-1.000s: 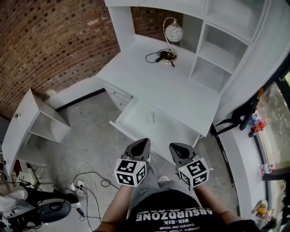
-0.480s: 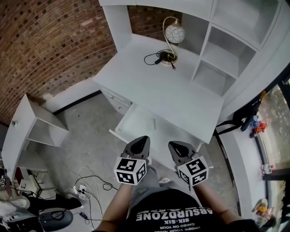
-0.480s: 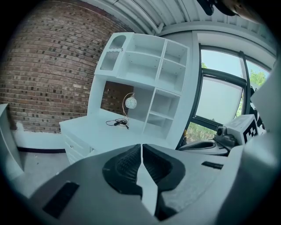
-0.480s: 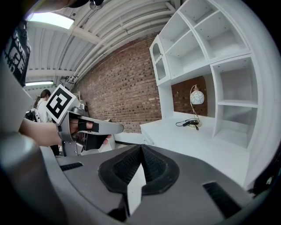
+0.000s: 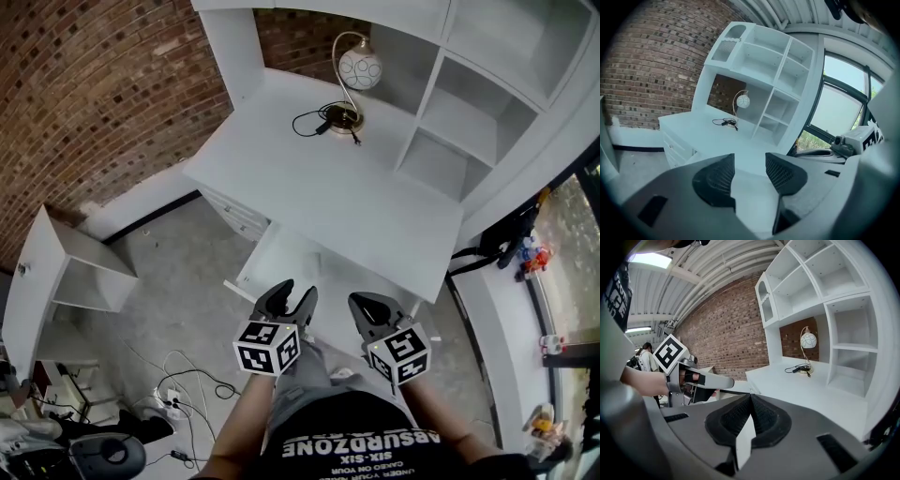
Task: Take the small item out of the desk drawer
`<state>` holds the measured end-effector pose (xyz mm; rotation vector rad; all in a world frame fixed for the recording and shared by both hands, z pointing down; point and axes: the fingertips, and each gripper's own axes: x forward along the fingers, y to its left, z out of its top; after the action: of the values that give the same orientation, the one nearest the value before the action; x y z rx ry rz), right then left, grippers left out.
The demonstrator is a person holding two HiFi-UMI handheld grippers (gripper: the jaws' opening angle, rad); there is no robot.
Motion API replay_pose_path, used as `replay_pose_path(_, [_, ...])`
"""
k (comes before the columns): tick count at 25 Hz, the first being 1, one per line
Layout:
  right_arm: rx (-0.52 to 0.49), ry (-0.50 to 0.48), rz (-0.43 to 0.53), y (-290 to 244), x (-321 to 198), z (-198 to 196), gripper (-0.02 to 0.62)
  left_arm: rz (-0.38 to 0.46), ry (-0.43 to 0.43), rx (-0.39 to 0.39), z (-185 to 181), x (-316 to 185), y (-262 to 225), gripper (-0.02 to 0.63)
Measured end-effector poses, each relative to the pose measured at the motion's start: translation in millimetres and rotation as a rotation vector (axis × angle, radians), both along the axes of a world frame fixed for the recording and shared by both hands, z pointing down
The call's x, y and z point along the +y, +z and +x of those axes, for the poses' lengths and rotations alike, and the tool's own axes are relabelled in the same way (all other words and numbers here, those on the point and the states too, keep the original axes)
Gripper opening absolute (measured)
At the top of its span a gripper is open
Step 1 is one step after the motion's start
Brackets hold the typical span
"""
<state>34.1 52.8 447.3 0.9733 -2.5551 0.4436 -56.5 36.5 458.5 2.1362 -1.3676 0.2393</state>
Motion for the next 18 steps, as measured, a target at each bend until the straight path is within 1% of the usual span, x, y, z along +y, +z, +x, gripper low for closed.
replay_pose_path(5, [0.004,0.022,-0.013,3,-13,-4,-0.002,-0.044,-0.001,-0.005,-5,-17,16,0.25])
replay_pose_path(8, [0.006,0.032,-0.022,5,-20,-5,-0.002,-0.067,0.008,-0.02,-5,-26,28,0.276])
replay_pose_path(13, [0.011,0.057,-0.042,11,-32,-8,-0.002,-0.132,0.042,-0.009,-6,-41,50,0.285])
replay_pose_path(18, [0.015,0.086,-0.059,18,-45,-12,-0.002,-0.196,0.079,-0.024,-8,-56,74,0.29])
